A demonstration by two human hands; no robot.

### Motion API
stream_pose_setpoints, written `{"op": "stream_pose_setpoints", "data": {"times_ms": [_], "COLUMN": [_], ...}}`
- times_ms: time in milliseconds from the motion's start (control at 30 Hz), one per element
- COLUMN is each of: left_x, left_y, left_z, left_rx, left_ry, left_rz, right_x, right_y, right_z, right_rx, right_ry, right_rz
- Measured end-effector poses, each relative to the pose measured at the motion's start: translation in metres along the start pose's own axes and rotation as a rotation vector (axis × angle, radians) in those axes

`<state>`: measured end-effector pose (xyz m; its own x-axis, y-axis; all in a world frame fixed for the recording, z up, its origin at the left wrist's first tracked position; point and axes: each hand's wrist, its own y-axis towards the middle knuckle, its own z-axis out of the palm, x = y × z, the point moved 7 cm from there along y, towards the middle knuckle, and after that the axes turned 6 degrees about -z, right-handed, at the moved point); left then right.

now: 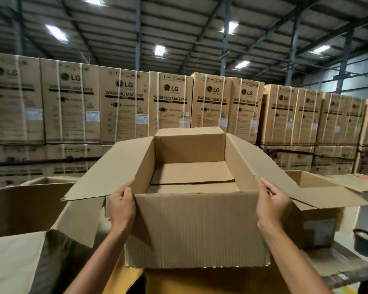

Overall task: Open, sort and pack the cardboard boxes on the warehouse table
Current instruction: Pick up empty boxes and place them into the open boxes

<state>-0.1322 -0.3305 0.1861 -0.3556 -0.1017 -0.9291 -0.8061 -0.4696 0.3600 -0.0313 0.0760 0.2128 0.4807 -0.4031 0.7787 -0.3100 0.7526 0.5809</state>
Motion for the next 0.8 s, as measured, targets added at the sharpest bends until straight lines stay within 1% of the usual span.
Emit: {"op": "stream_pose_setpoints", "data": {"times_ms": [67, 133, 200, 300, 367, 433, 500, 567, 667, 733, 800], "left_x": [0.021, 0.036, 0.036, 0.024, 0.022, 0.029, 0.046, 0.071, 0.100, 0.114, 0.124], "left_y": [0.000, -0.006, -0.010, -0.019, -0.023, -0.026, -0.030, -0.036, -0.048, -0.058, -0.068], "left_z": [0.015, 0.030, 0.047, 0.078, 0.092, 0.097, 0.096, 0.091, 0.076, 0.072, 0.071], "left_rx": [0.046, 0.095, 0.118, 0.163, 0.160, 0.123, 0.093, 0.090, 0.070, 0.137, 0.228], "left_ry": [0.038, 0.060, 0.141, 0.263, 0.283, 0.311, 0.327, 0.356, 0.441, 0.501, 0.631], "left_rz": [-0.119, -0.235, -0.240, -0.204, -0.194, -0.218, -0.267, -0.346, -0.399, -0.407, -0.435], "right_x": [-0.034, -0.077, -0.125, -0.175, -0.188, -0.184, -0.176, -0.172, -0.192, -0.214, -0.229], "right_y": [0.007, 0.010, 0.010, 0.005, 0.008, 0.021, 0.038, 0.050, 0.047, 0.035, 0.024], "right_z": [0.012, 0.020, 0.022, 0.009, 0.002, -0.001, 0.003, 0.013, 0.028, 0.032, 0.032], "right_rx": [0.062, 0.144, 0.231, 0.307, 0.353, 0.380, 0.404, 0.467, 0.704, 0.888, 1.045], "right_ry": [-0.066, -0.170, -0.259, -0.368, -0.379, -0.367, -0.356, -0.357, -0.476, -0.611, -0.755], "right_rz": [0.077, 0.212, 0.342, 0.446, 0.444, 0.421, 0.367, 0.304, 0.249, 0.218, 0.153]}}
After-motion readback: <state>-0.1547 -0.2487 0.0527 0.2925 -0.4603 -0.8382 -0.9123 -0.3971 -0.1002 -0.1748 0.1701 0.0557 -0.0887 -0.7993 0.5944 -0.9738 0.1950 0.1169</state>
